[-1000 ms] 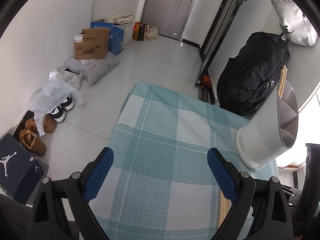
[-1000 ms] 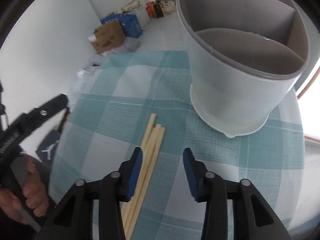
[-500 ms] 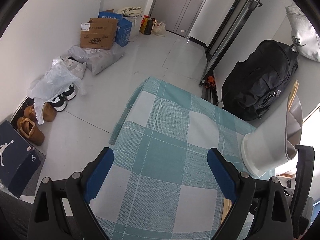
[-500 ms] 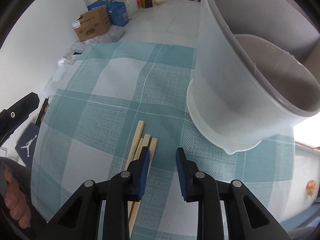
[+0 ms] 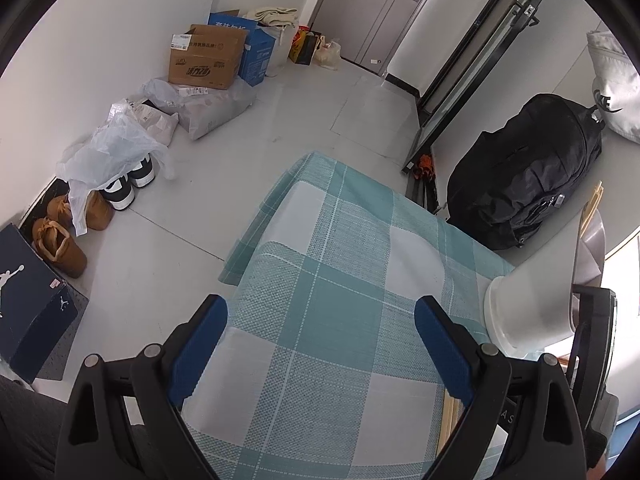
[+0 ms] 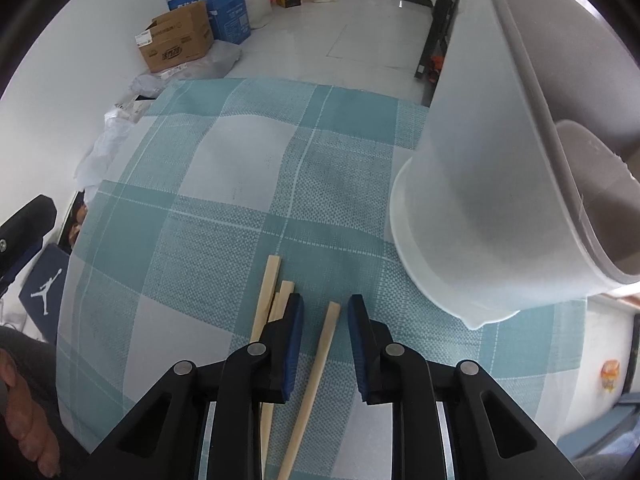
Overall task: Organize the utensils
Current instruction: 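Lower the right tool onto the bundle and grasp one chopstick, then grasp a chopstick with the left tool while the right tool holds its chopstick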
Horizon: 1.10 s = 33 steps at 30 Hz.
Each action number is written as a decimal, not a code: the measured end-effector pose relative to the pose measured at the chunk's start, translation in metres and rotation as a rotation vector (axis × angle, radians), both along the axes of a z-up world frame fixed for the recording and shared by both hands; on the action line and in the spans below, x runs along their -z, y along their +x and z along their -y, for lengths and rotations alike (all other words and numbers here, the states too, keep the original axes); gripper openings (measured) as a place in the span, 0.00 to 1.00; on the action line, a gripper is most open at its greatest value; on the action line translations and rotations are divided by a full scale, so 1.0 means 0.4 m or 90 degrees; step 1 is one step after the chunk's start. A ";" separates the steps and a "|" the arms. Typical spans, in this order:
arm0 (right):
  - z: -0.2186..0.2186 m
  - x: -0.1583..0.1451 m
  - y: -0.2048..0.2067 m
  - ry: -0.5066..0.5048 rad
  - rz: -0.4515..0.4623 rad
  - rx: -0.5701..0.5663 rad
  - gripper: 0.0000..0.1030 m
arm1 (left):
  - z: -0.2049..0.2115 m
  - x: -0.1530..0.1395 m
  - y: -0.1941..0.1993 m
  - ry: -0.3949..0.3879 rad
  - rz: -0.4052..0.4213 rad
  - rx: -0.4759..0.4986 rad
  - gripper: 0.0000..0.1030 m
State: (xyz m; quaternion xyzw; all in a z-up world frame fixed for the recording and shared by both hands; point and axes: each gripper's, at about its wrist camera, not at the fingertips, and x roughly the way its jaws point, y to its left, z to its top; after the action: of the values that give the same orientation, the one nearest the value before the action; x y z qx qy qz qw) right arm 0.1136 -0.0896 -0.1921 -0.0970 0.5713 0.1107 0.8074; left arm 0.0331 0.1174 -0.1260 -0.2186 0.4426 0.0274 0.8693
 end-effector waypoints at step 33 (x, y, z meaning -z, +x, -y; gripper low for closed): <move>0.353 -0.292 -0.187 0.352 0.259 0.102 0.05 | 0.204 0.058 -0.022 0.098 -0.103 0.209 0.89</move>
State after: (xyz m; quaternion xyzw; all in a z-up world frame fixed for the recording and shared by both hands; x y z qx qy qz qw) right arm 0.0389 -0.2306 -0.0752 0.1507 0.3532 0.1761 0.9064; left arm 0.0243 0.0359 -0.1493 -0.0733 0.5376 -0.0635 0.8376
